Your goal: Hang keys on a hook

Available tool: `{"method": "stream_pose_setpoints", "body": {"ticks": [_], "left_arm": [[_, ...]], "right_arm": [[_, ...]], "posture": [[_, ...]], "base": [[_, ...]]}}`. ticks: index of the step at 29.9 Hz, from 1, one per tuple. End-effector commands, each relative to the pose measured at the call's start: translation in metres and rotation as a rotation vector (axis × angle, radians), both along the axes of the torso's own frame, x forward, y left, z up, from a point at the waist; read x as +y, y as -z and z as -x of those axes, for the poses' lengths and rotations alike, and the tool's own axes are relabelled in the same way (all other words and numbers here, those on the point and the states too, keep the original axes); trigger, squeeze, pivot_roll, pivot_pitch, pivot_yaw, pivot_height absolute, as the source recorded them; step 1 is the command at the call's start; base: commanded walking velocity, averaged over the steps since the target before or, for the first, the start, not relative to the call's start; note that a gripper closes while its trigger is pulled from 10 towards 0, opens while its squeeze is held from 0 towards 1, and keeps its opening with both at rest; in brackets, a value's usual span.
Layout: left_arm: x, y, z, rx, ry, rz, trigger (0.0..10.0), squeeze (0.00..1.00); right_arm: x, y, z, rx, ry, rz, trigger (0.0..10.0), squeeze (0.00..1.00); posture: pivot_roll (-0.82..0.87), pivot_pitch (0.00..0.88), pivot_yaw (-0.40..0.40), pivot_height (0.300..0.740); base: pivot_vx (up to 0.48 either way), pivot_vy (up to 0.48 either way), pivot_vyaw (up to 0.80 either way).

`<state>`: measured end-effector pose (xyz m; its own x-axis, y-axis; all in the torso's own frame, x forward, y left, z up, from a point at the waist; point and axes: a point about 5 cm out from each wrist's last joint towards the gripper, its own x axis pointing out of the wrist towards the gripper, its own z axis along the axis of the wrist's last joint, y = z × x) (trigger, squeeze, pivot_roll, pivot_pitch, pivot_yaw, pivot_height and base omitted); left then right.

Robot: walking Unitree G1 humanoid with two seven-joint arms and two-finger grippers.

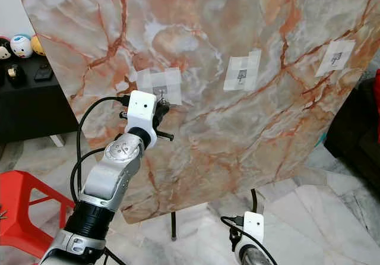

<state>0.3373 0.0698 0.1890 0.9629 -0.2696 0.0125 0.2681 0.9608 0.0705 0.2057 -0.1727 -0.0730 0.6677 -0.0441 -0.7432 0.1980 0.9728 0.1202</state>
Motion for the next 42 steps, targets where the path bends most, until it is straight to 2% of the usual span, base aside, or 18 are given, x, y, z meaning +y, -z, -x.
{"method": "stream_pose_setpoints", "body": {"ticks": [1, 17, 32, 37, 42], "left_arm": [[-0.003, -0.009, -0.001, -0.028, 0.01, 0.003, 10.0, 0.0], [-0.011, 0.001, -0.002, 0.035, 0.044, -0.06, 10.0, 0.0], [-0.009, 0.009, 0.0, 0.064, 0.049, -0.109, 10.0, 0.0], [-0.005, 0.011, 0.003, 0.036, 0.05, -0.195, 10.0, 0.0], [0.004, 0.012, 0.007, 0.012, 0.025, -0.23, 10.0, 0.0]], "right_arm": [[0.0, 0.0, -0.001, 0.001, 0.005, 0.002, 10.0, 0.0], [-0.001, 0.0, 0.0, 0.0, 0.008, 0.001, 10.0, 0.0], [0.001, 0.0, 0.0, 0.001, 0.008, -0.002, 10.0, 0.0], [0.0, 0.001, 0.002, 0.009, 0.008, -0.002, 10.0, 0.0], [-0.001, 0.001, 0.002, 0.007, 0.008, 0.0, 10.0, 0.0]], "posture": [[0.09, 0.0, -0.058, 0.74], [0.09, 0.0, -0.056, 0.74], [0.09, 0.0, -0.056, 0.74], [0.09, 0.0, -0.057, 0.74], [0.09, 0.0, -0.058, 0.74]], "base": [[0.0, 0.0, 0.0], [0.0, 0.0, 0.0], [0.0, 0.0, 0.0], [0.0, 0.0, 0.0], [0.0, 0.0, 0.0]]}}
